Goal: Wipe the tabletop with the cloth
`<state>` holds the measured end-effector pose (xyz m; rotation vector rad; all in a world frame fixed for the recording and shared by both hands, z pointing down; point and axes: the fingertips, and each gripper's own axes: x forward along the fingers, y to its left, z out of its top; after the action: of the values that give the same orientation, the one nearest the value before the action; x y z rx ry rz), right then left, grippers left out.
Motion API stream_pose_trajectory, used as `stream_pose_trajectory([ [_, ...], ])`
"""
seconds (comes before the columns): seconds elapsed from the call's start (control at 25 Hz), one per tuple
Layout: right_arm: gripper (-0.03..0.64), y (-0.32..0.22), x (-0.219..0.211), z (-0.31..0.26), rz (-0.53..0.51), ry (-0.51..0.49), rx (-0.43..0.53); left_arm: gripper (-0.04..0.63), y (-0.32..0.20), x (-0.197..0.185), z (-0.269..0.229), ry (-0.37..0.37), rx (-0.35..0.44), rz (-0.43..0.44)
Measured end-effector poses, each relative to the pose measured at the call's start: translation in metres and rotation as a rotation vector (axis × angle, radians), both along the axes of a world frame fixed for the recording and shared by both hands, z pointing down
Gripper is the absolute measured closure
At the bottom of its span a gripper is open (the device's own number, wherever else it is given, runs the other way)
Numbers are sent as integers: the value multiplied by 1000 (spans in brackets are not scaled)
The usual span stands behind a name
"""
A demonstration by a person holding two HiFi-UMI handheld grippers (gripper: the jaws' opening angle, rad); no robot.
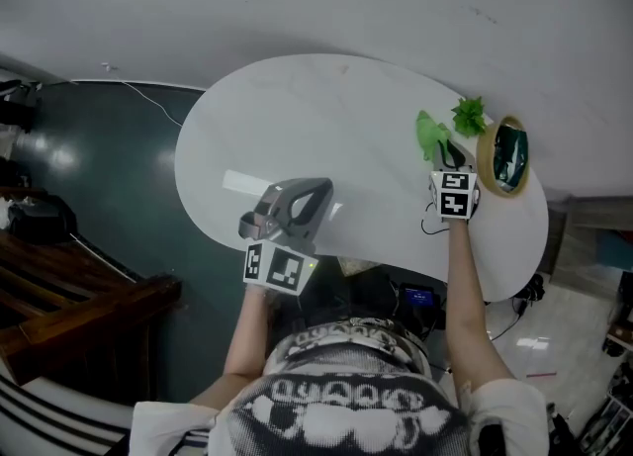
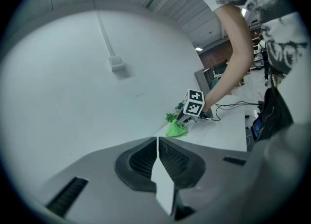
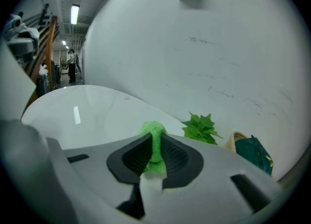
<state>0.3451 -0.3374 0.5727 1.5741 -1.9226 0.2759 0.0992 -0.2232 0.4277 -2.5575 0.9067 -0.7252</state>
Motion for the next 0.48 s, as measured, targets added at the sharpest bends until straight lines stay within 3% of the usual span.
stream_pose_trajectory([
  [0.48, 561, -30, -215, -14, -218, -68, 30, 583, 0, -138, 3, -7, -2, -98],
])
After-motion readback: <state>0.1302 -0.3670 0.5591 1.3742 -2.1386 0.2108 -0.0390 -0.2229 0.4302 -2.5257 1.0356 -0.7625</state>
